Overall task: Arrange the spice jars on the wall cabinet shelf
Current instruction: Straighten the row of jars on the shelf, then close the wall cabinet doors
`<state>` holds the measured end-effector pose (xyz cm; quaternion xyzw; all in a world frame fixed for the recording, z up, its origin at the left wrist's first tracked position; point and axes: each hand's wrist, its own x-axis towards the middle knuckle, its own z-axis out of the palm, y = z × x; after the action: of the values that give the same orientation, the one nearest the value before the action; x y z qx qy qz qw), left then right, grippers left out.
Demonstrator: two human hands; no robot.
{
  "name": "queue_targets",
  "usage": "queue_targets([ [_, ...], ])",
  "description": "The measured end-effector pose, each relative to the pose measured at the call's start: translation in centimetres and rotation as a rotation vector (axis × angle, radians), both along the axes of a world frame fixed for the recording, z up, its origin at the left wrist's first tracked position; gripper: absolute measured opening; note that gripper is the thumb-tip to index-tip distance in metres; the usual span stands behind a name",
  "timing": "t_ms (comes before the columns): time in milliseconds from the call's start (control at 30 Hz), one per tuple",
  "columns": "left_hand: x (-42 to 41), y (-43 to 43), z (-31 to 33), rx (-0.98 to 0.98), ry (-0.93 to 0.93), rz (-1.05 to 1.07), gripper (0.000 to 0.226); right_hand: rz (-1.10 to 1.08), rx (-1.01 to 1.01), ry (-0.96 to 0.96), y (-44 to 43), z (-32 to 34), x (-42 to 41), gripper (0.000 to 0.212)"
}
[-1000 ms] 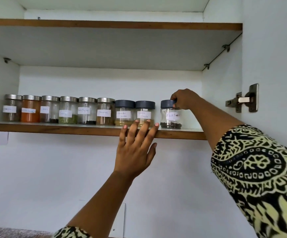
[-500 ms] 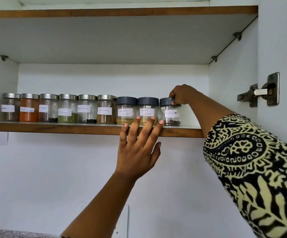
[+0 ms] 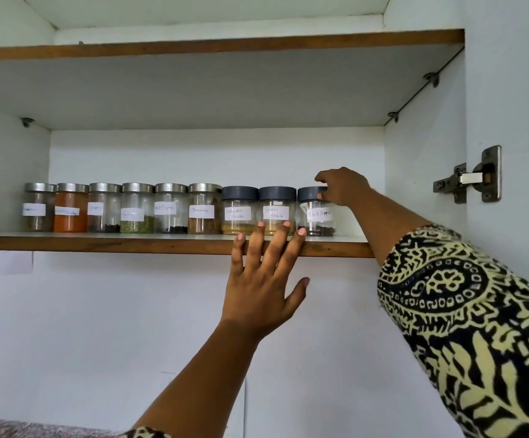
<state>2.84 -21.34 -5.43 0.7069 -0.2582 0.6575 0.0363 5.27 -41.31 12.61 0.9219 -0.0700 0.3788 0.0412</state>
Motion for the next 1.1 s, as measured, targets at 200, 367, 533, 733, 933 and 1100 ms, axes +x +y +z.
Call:
queue_targets([
  [200,-4.8,2.3,1.9,0.197,0.385,0.001,0.091,-0.021,0.093,-0.163,4.5,-4.1,-9.6,0.036],
  [367,-12.1,5.8,5.4,0.301,0.71,-0.099,0.08,-0.039,0.036,-0.186,10.5,-8.9,-23.5,0.039],
  [533,-23.4,8.9,4.0,0.278,0.682,-0.418,0.051,-0.072,0.018,-0.295,16.1,-12.0,-38.4,0.03],
  [733,-35.6,8.8,5.7,0.302,0.519,-0.671,0.042,-0.18,-0.023,-0.474,18.4,-12.3,-51.6,0.024],
  [933,-44.3,5.9,9.8,0.25,0.348,-0.817,0.045,-0.291,-0.007,-0.643,15.0,-10.8,-59.0,0.03],
  [1100,-48.8,1.2,12.3,0.253,0.269,-0.846,0.048,-0.27,0.136,-0.645,12.5,-10.7,-60.4,0.06],
])
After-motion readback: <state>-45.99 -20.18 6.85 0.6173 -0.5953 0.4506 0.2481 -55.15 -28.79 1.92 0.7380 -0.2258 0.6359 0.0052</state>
